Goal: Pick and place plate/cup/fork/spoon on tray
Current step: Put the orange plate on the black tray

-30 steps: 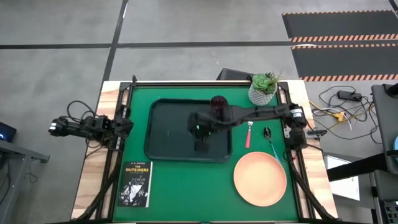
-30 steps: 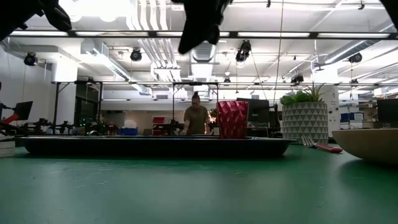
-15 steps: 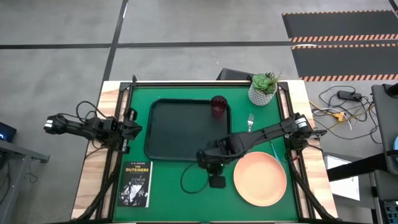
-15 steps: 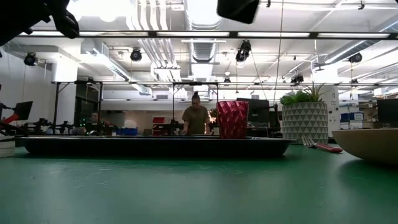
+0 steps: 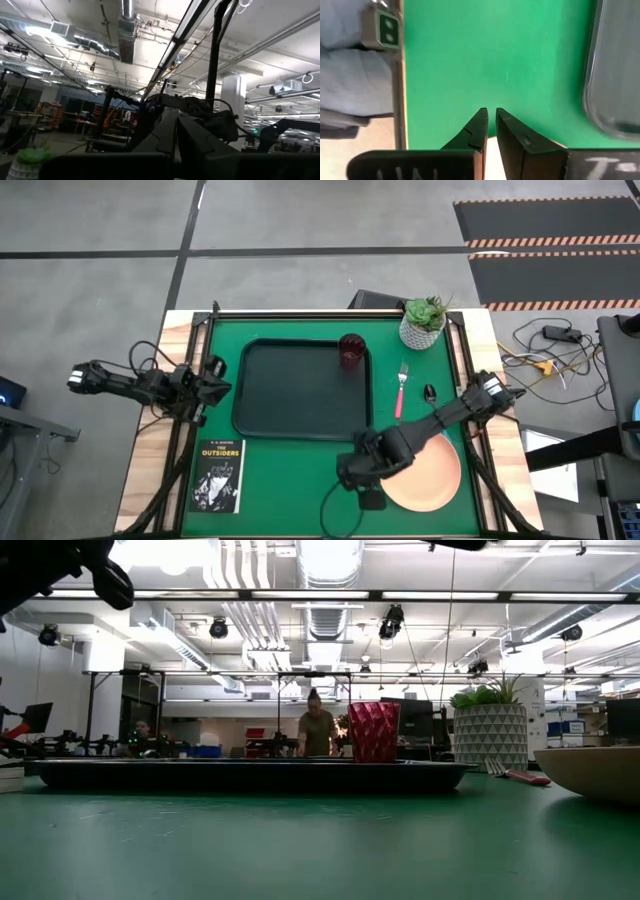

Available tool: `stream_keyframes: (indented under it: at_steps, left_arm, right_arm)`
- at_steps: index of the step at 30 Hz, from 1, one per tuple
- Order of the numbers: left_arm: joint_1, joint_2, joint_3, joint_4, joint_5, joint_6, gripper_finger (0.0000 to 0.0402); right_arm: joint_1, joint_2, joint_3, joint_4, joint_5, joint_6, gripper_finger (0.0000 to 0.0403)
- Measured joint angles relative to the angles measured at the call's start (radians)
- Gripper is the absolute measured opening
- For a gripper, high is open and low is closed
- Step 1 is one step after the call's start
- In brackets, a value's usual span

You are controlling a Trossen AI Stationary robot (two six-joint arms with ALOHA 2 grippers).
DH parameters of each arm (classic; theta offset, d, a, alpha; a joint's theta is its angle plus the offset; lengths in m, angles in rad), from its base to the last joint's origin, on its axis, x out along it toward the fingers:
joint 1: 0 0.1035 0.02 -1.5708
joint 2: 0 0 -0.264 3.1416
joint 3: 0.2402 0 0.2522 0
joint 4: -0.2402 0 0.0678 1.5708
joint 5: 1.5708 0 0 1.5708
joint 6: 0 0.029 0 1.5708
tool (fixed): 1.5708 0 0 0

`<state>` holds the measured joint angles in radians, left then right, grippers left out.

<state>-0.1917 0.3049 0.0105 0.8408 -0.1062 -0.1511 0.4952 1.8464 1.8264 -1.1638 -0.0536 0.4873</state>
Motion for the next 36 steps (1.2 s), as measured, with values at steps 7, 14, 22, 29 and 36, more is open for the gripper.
stream_keyframes:
  at_steps: [7,14,22,29,36]
  left_arm:
    - [0.000,0.018,0.001,0.042,0.000,0.004,0.0000]
    - [0.000,-0.002,0.001,0.082,0.000,0.055,0.0000]
    - [0.000,-0.011,0.002,0.156,-0.010,0.158,0.0000]
    - [0.000,-0.019,0.003,0.233,-0.013,0.218,0.0000]
    - [0.000,-0.020,0.004,0.256,-0.015,0.220,0.0000]
  right_arm:
    - [0.039,-0.107,-0.195,0.010,0.009,0.170,0.0027]
    - [0.048,-0.230,-0.455,0.197,-0.023,0.540,0.0033]
    - [0.055,-0.218,-0.561,0.397,-0.054,0.812,0.0122]
    - [0.057,-0.110,-0.512,0.388,-0.052,0.872,0.0185]
    - [0.050,-0.028,-0.437,0.204,-0.047,0.957,0.0179]
